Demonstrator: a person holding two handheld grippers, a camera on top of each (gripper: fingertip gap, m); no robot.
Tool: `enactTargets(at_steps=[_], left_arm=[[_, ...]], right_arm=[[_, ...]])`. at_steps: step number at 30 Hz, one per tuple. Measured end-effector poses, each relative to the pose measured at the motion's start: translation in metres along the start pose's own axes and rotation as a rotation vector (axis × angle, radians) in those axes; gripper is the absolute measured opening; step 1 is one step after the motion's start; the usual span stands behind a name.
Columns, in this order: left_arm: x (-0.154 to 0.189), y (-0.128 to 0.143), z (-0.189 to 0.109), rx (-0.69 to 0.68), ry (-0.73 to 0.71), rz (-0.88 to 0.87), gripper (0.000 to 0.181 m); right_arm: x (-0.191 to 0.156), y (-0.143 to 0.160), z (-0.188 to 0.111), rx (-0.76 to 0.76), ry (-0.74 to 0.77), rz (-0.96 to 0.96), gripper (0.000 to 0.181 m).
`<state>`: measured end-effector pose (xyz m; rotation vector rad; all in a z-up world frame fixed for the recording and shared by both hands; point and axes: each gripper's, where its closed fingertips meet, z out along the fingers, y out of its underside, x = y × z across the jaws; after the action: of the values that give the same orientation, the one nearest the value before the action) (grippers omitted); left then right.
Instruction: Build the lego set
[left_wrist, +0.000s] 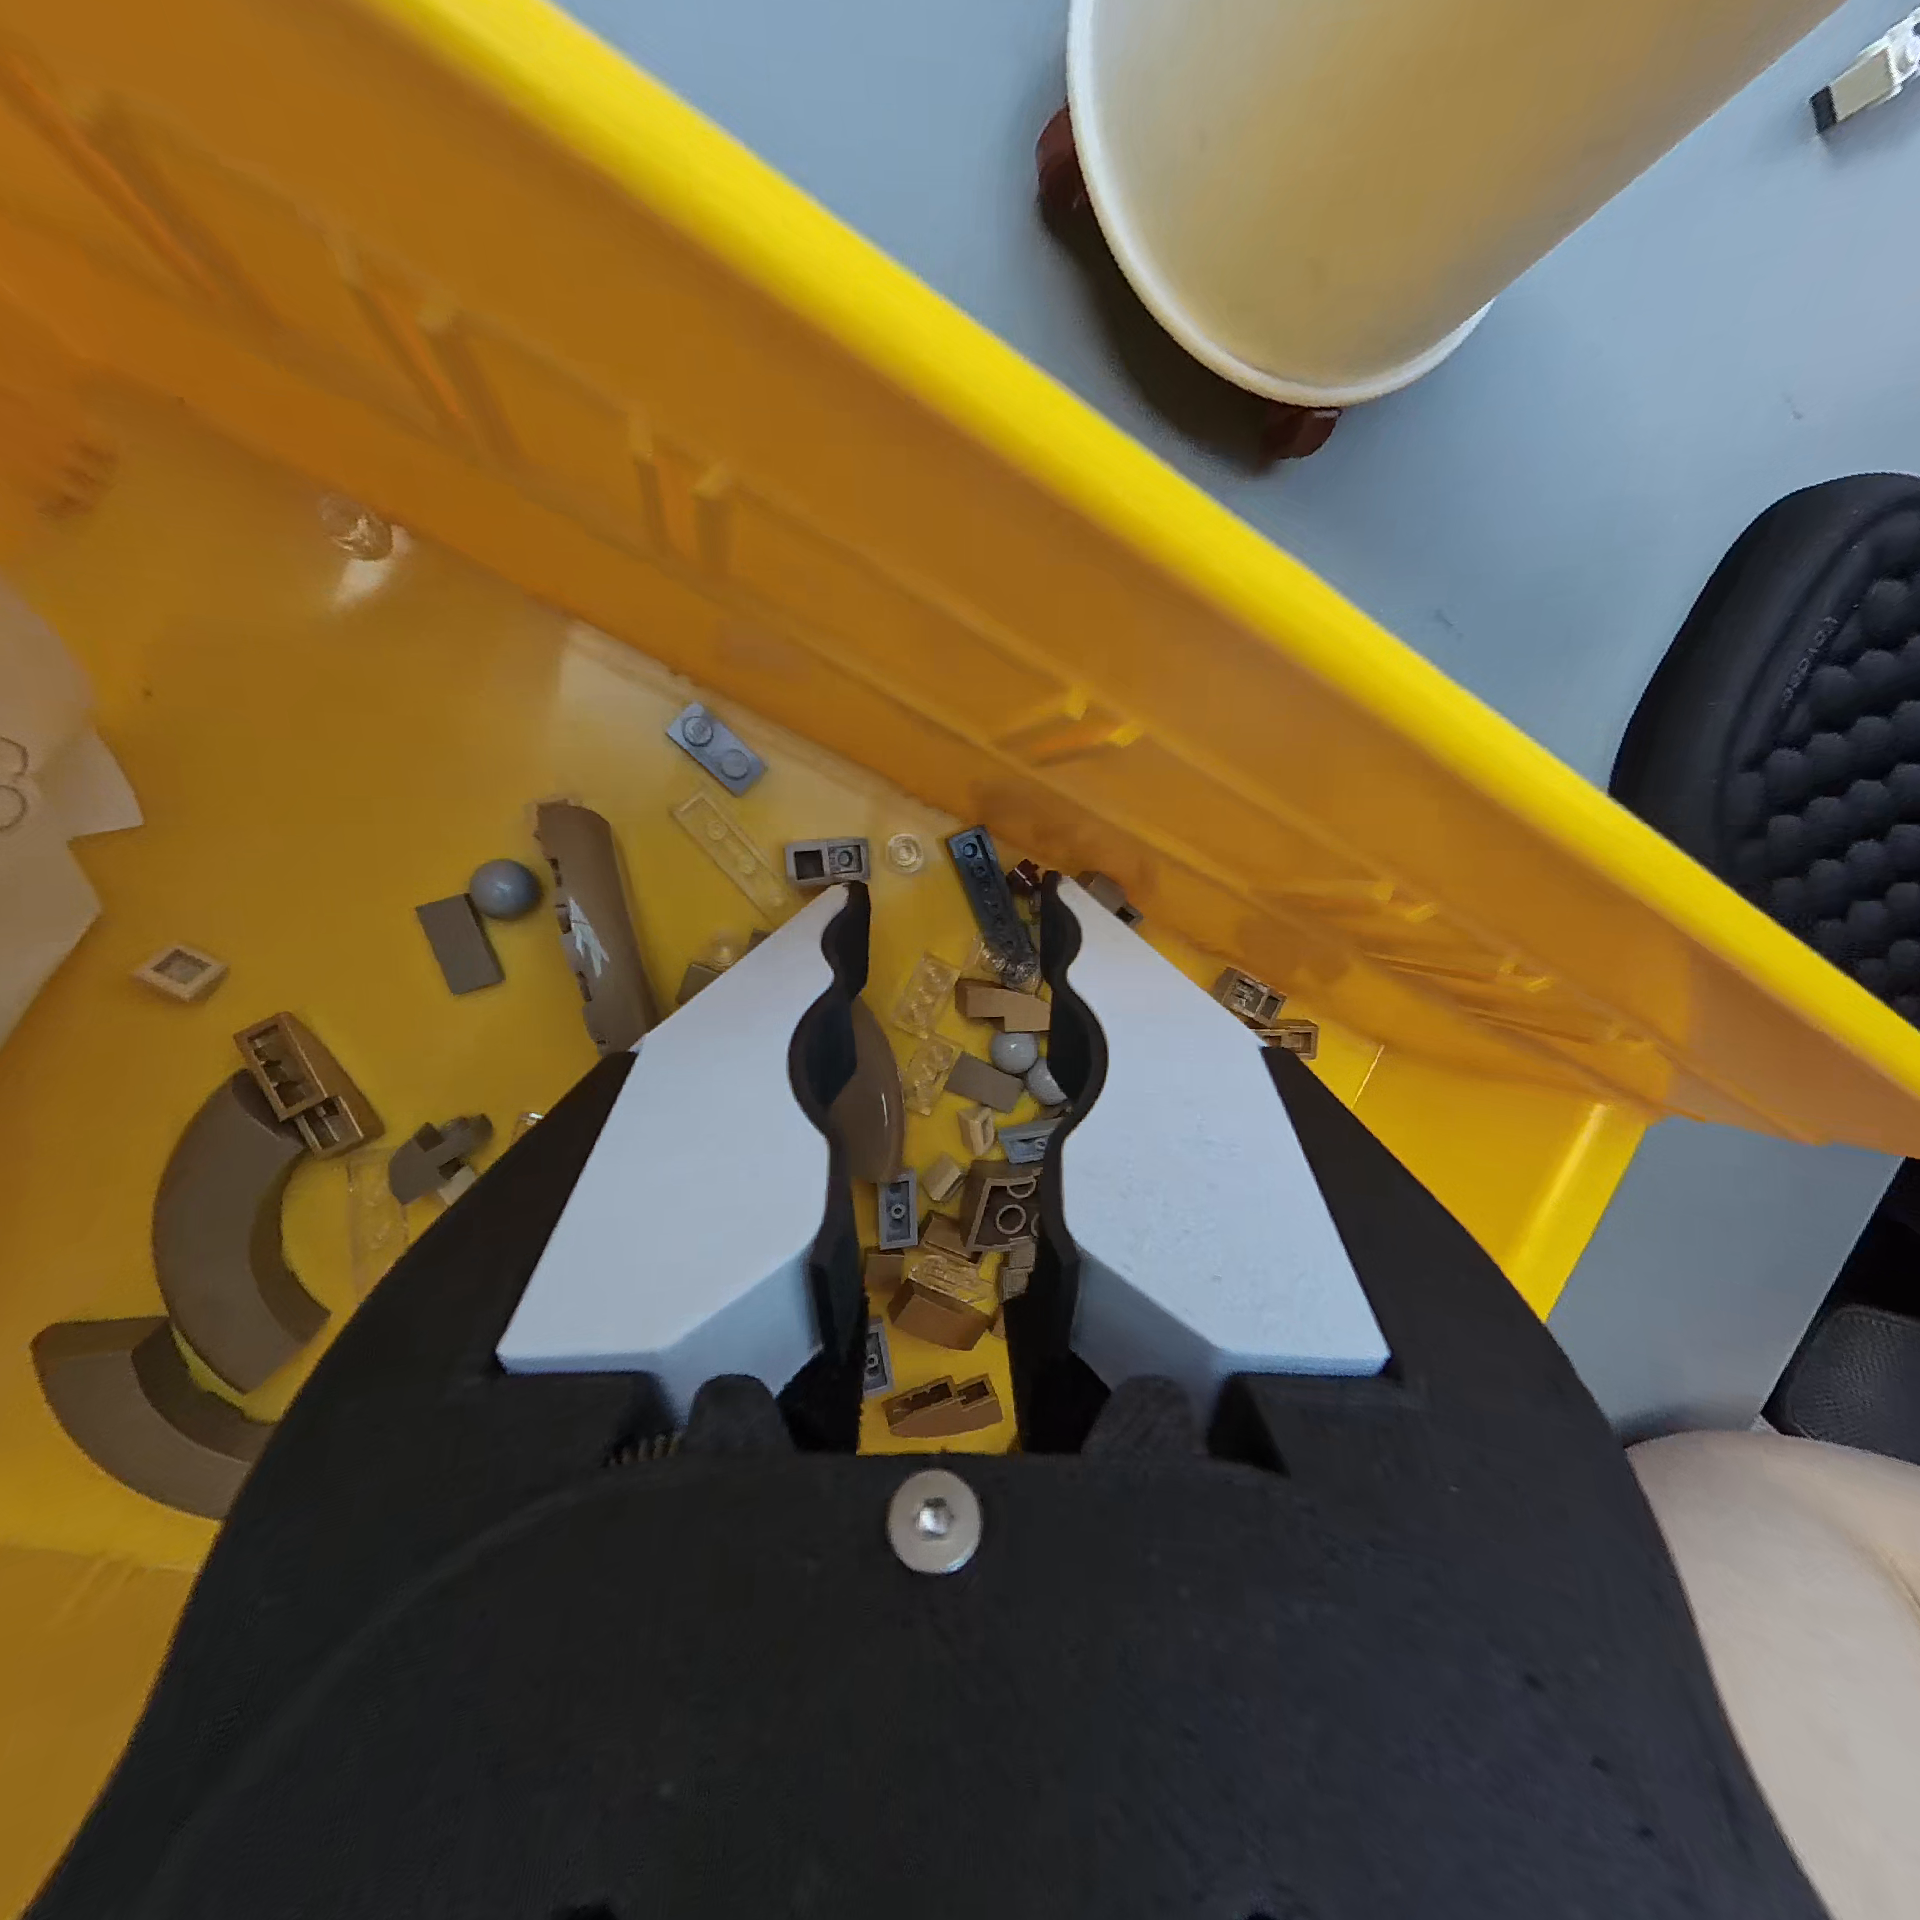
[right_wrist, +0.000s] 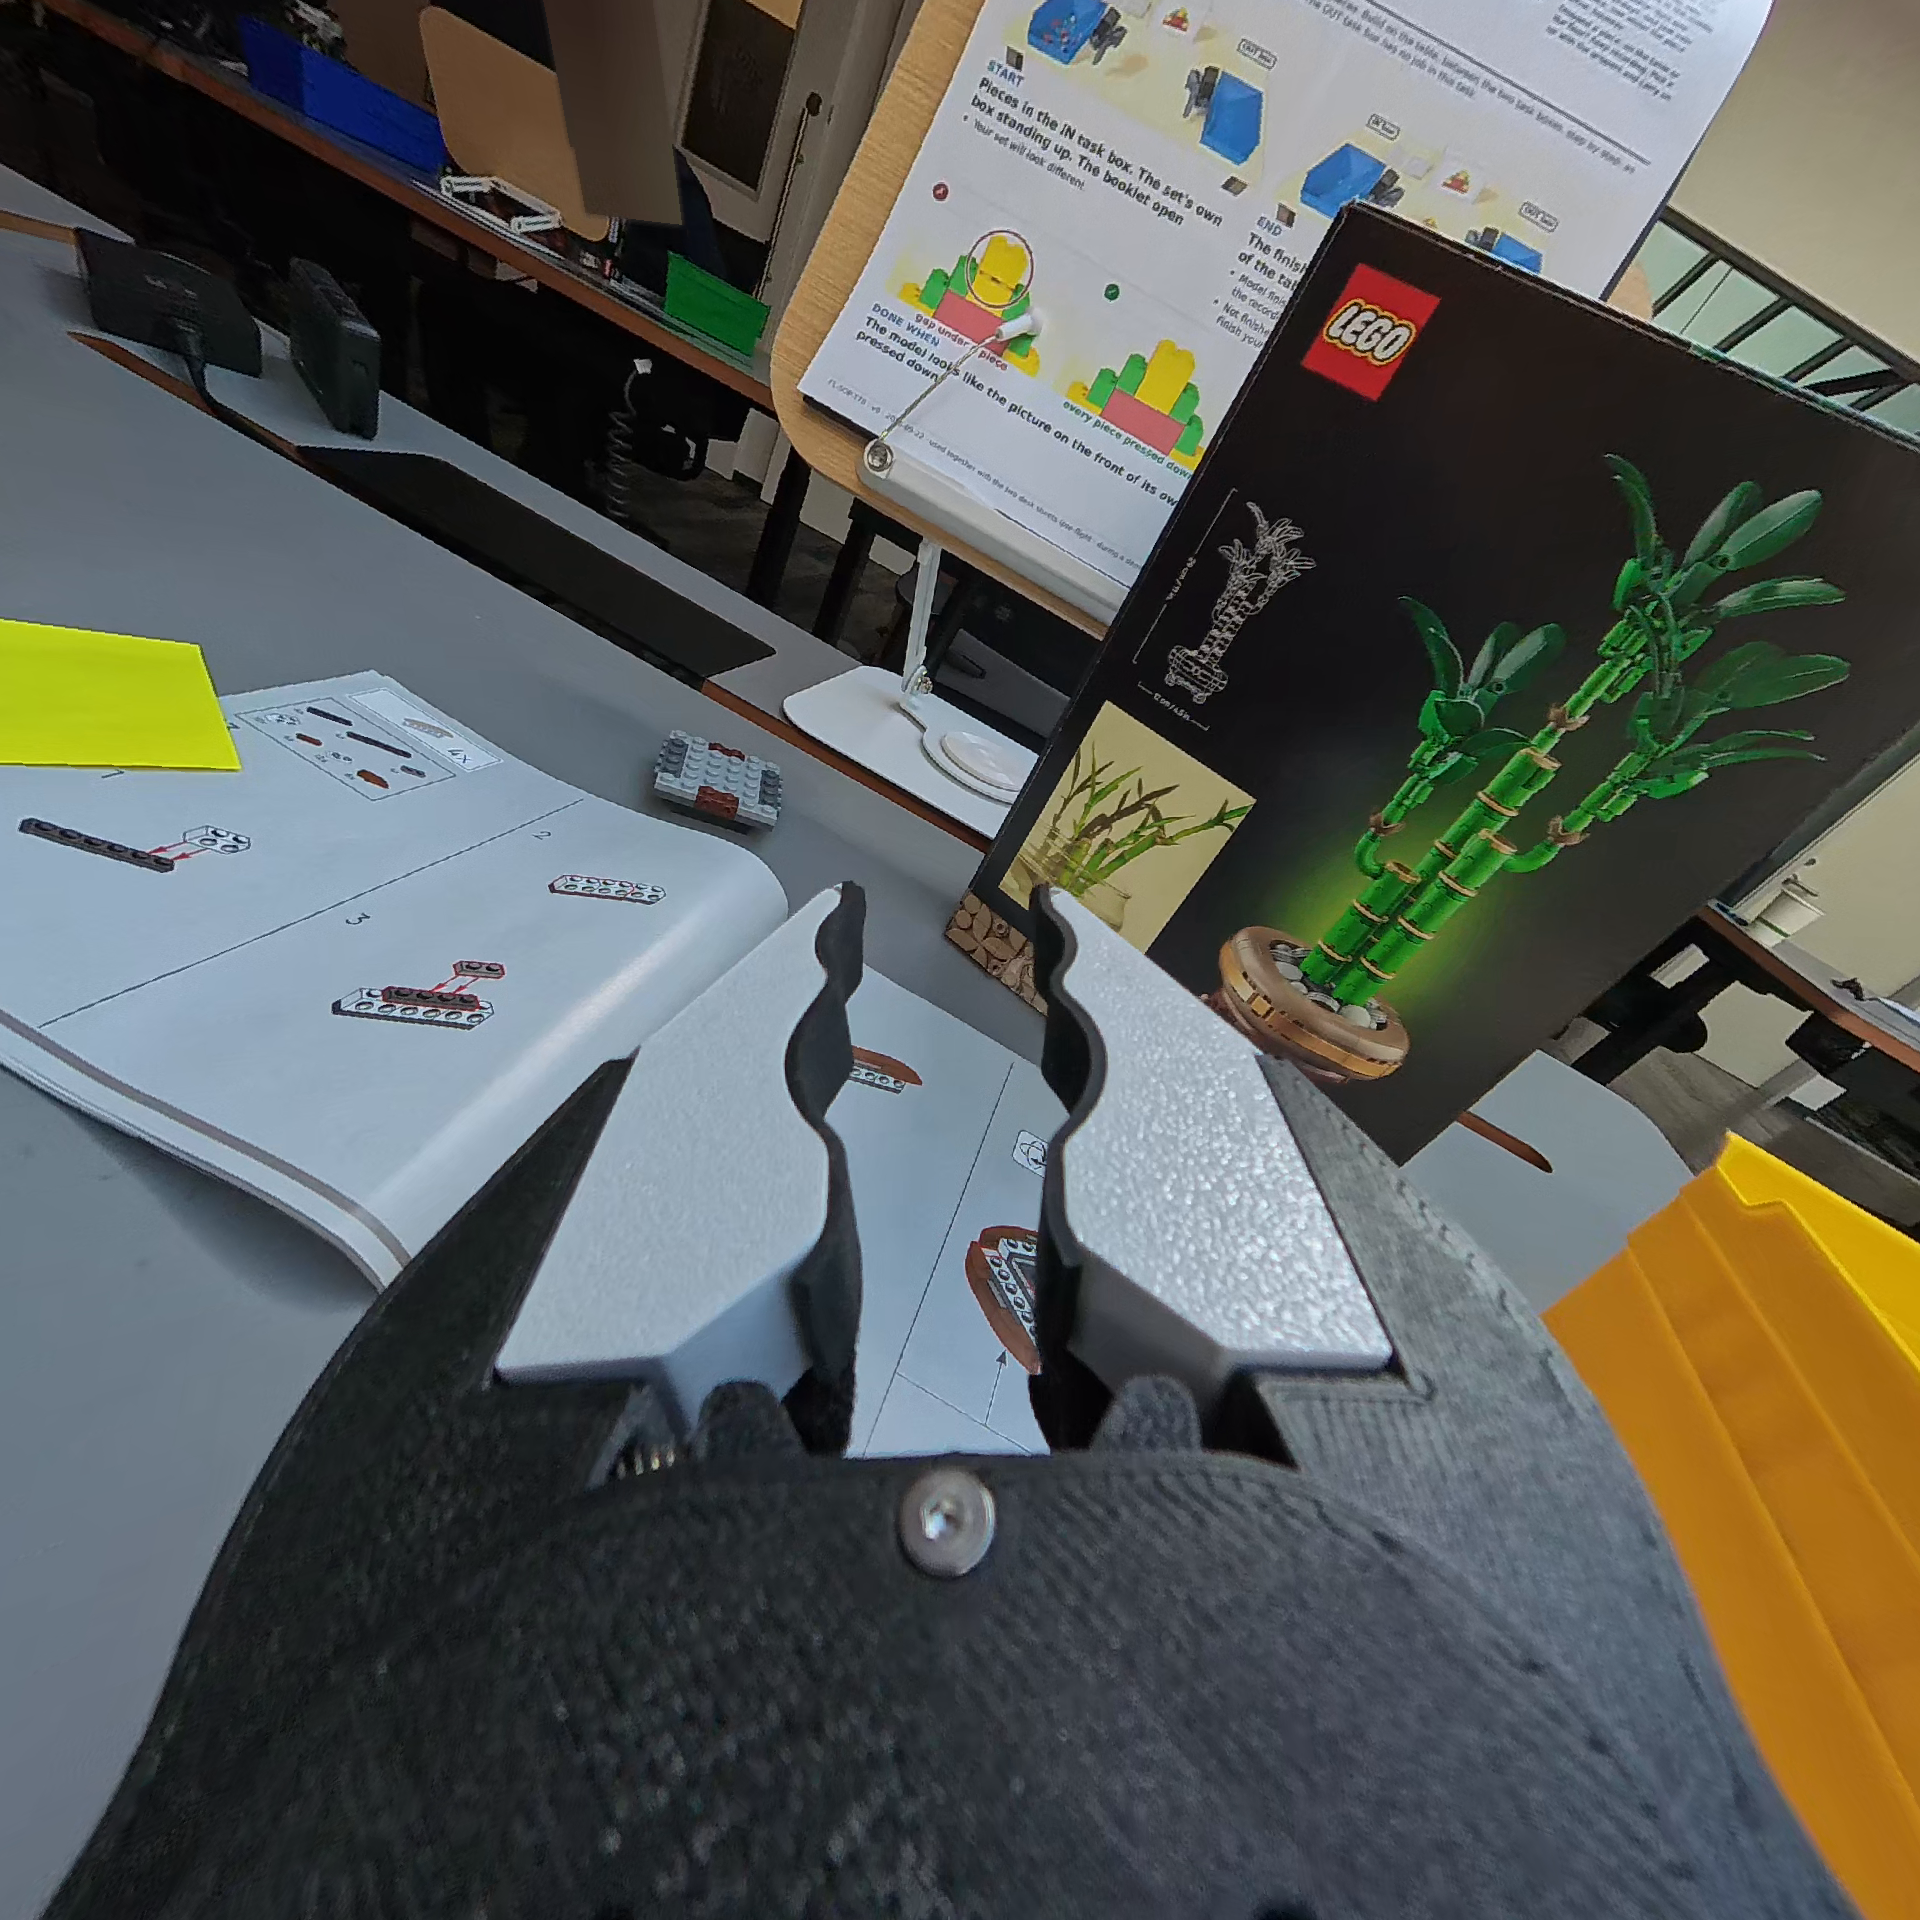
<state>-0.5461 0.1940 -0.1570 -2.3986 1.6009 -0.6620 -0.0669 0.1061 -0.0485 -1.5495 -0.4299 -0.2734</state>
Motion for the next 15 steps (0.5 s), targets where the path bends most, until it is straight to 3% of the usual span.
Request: enactTargets(at_steps=[15], left_arm=[[0.0021, 0.0098, -0.0016, -0.21, -0.146, 0.019, 0.025]], right_arm=[[0.0001, -0.0003, -0.0015, -0.003, 0.01, -0.015, 0.031]])
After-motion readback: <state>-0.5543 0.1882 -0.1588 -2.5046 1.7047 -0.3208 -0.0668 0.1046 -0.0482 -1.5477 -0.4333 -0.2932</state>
